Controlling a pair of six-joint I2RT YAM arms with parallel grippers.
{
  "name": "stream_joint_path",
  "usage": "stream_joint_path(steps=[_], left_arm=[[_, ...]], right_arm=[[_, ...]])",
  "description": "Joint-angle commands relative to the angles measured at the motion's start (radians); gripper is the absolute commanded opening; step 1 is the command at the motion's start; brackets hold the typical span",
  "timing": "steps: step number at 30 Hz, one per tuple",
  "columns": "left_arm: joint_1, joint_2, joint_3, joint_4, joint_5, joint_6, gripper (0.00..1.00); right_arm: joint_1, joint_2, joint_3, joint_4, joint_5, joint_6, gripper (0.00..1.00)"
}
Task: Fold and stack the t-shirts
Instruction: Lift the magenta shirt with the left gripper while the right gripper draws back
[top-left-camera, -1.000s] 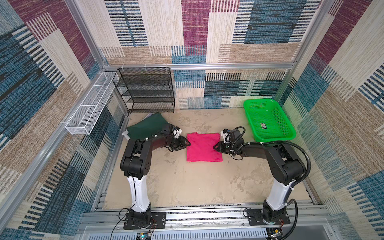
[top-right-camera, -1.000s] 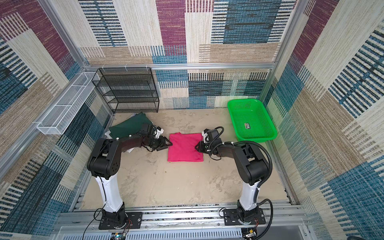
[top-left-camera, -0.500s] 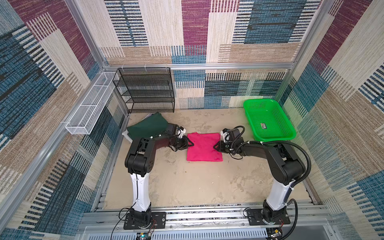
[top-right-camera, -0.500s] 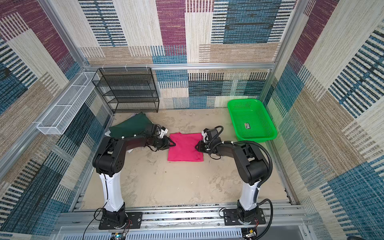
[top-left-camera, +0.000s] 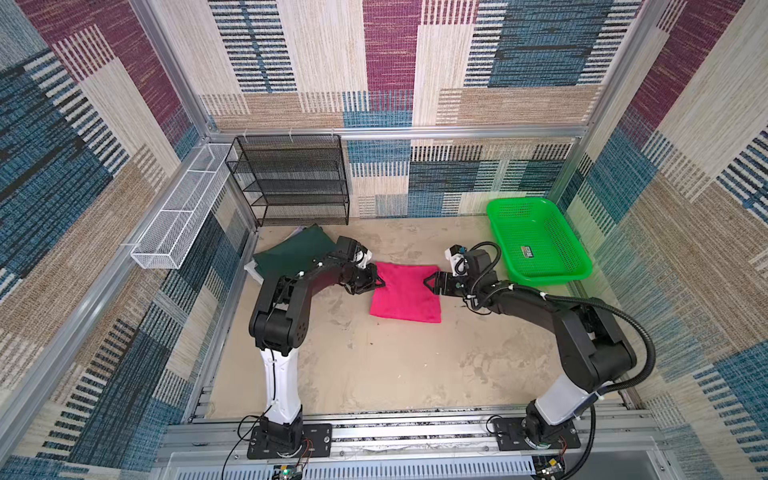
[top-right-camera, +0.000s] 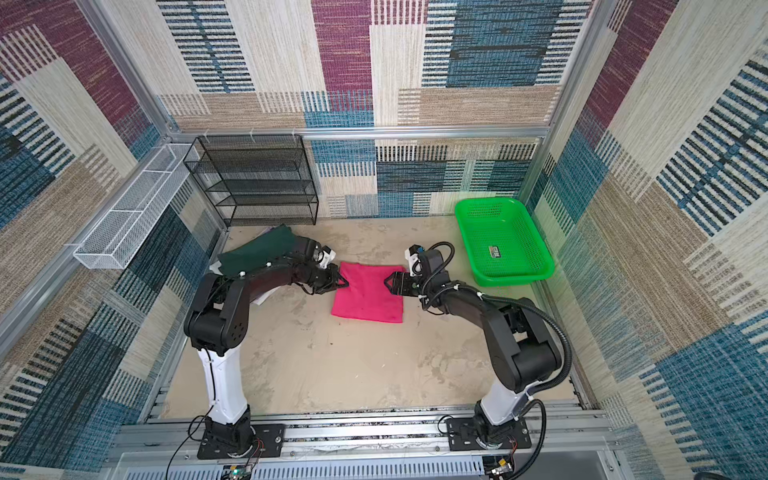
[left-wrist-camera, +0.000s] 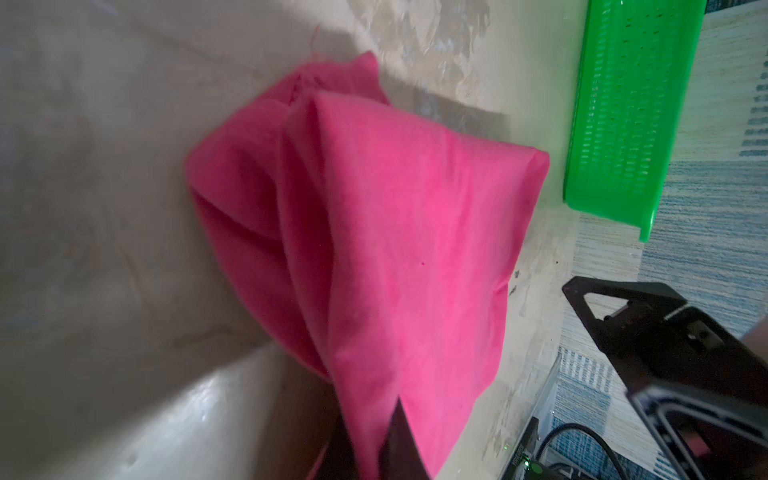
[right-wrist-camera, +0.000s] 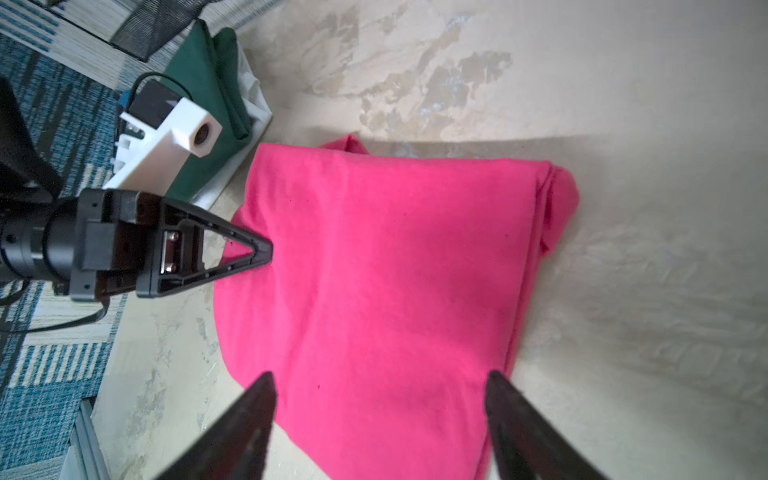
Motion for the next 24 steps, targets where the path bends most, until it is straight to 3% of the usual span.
stream_joint_path(steps=[1, 12, 17, 24], left_arm=[[-0.001, -0.012, 0.072, -0.191, -0.112, 0.054, 0.00], [-0.001, 0.044, 0.361, -0.590, -0.374, 0.214, 0.00], [-0.001, 0.090, 0.522, -0.725, -0.532, 0.263, 0.00], [0.000, 0.166, 0.761, -0.856, -0.663, 0.324, 0.00]], right_arm=[[0.018, -0.062, -0.029, 0.058, -0.006, -0.029, 0.99], [0.156, -0.209, -0.123, 0.123, -0.015, 0.049, 0.99], [0.167, -0.206, -0.157, 0.136, -0.037, 0.070, 0.99], [0.167, -0.207, -0.153, 0.117, -0.028, 0.053, 0.99]])
